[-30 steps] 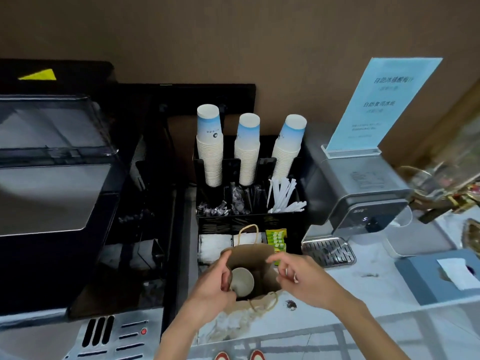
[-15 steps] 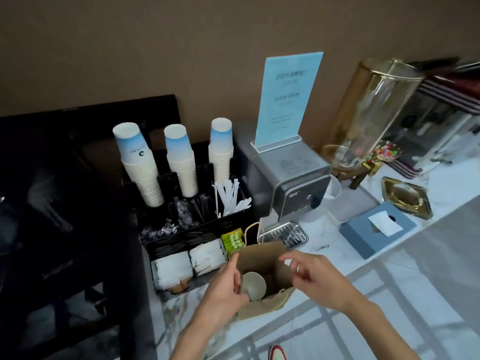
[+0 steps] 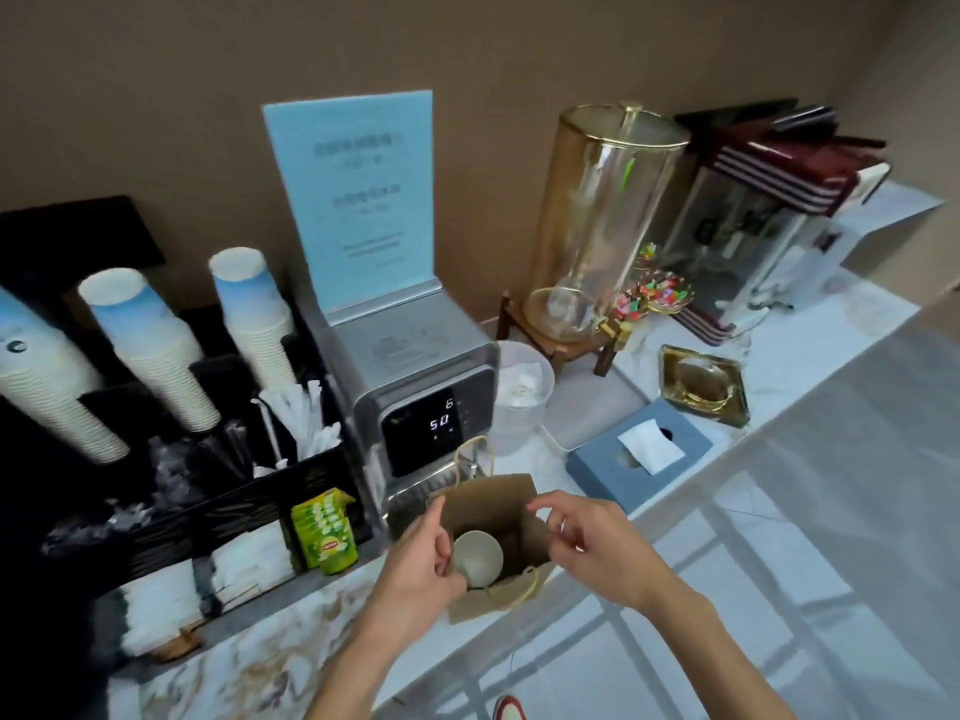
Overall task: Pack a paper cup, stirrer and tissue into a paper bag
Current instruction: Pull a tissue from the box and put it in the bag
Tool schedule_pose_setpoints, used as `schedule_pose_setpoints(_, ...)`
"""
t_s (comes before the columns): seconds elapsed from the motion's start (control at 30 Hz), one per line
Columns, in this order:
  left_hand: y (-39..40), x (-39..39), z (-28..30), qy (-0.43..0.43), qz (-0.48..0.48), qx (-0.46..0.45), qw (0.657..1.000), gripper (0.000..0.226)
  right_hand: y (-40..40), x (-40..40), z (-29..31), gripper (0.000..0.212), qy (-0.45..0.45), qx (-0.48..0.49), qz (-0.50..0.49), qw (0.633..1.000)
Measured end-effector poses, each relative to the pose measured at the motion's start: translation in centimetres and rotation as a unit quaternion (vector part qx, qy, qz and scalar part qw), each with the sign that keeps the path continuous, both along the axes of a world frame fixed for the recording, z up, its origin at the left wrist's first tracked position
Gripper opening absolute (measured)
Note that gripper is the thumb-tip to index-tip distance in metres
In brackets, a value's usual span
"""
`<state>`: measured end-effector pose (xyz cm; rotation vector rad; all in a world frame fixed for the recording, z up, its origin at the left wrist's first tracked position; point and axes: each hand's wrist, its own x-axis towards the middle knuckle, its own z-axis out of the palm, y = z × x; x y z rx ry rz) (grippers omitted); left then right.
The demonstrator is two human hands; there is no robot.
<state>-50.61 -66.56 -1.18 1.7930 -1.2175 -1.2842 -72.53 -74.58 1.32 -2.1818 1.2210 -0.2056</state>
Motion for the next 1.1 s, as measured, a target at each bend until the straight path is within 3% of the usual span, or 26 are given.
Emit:
schedule_pose_setpoints(0.27,-5.6,-6.5,0.1,0.006,0.017,-0.022,1.0,0.094,-6.0,-6.5,-0.5,0.039,-0.053,-0.011,-0.005,0.998)
schedule_pose_setpoints(0.43,-7.1,-8.1,0.1,0.001,0.009,-0.016,1.0,0.091,-8.0,-8.7,-1.4,0.031,-0.105,0.045,0.004,0.993)
schedule_pose_setpoints(0.5,-7.5,-8.0,-0.1,-0.004,0.007,-0.01,1.0,0.091,-9.1,-10.0,-1.9,0.027,-0.17,0.103,-0.033,0.979)
schedule_pose_setpoints(0.6,-7.9,-7.7,-0.5,-0.004,0.009,0.001,1.0,0.093,-12.2,-12.7,-3.2,0.014,-0.222,0.154,-0.172,0.947)
schedule_pose_setpoints(0.7,-8.3,-7.3,-1.3,0.019,0.019,0.022,0.999,0.096,-16.9,-16.0,-5.3,0.013,-0.177,0.152,-0.31,0.922)
schedule_pose_setpoints(0.77,-8.5,-6.7,-1.9,0.031,0.026,0.029,0.999,0.097,-20.5,-17.9,-6.6,0.018,-0.118,0.152,-0.345,0.919)
schedule_pose_setpoints(0.87,-8.4,-6.2,-2.4,-0.022,-0.006,0.011,1.0,0.099,-24.6,-19.3,-7.9,0.027,-0.009,0.158,-0.326,0.932)
schedule_pose_setpoints(1.1,-8.8,-5.7,-2.1,-0.036,-0.005,-0.012,0.999,0.099,-28.7,-18.5,-11.0,0.055,0.178,0.172,-0.222,0.943)
